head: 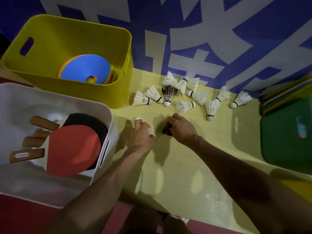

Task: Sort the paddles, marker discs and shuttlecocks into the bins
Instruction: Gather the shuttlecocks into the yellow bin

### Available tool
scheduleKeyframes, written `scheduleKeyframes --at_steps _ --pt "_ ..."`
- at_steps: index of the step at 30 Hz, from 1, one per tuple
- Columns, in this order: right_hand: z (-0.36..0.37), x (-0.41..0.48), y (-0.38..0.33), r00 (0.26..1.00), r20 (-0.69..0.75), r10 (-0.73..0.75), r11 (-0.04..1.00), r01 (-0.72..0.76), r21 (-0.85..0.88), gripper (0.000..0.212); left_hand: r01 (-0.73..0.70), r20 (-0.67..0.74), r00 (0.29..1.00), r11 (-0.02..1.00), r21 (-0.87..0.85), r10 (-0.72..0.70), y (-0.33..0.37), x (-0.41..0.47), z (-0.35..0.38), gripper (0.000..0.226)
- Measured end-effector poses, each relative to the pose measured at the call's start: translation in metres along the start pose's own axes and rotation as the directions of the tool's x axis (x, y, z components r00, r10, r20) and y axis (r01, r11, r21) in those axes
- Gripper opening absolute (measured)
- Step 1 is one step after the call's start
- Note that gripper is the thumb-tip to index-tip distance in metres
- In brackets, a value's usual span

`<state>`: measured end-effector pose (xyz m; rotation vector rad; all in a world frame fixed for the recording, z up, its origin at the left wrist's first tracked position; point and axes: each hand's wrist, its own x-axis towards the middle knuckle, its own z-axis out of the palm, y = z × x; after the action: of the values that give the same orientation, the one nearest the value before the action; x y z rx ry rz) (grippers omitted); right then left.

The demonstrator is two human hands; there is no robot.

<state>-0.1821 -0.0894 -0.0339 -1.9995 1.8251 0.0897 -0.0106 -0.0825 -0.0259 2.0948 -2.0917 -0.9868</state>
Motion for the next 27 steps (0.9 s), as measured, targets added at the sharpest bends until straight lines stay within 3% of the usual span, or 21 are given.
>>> scheduleKeyframes --at_steps 3,10,15,20,23,27 --pt "-0.004 -0.019 0.016 1.0 -0.002 -0.006 1.0 0.006 0.019 0.025 -0.082 0.016 0.996 0.99 -0.113 0.085 -0.002 -0.007 0.017 0.028" --pt "-0.029 -0.068 0.065 0.998 0.003 0.055 0.998 -0.056 0.044 0.017 -0.154 -0.037 0.988 0.963 -0.22 0.149 0.012 -0.021 0.033 0.042" --pt "-0.055 -0.109 0.085 0.988 -0.112 0.103 0.986 -0.086 0.145 0.019 -0.177 -0.071 0.984 0.901 -0.395 0.162 0.054 -0.042 0.029 0.03" --pt "-0.092 -0.155 0.107 0.986 -0.163 0.035 0.992 -0.015 0.122 0.016 -0.246 -0.134 0.969 0.823 -0.512 0.206 0.112 -0.08 0.02 0.023" --pt "-0.112 -0.187 0.123 0.974 -0.219 0.06 0.979 -0.014 0.204 0.016 -0.297 -0.184 0.954 0.798 -0.525 0.235 0.146 -0.102 0.019 0.025" --pt "-0.133 -0.232 0.152 0.912 -0.357 0.202 0.895 -0.024 0.446 0.014 -0.319 -0.238 0.945 0.78 -0.539 0.223 0.189 -0.129 0.025 0.021"
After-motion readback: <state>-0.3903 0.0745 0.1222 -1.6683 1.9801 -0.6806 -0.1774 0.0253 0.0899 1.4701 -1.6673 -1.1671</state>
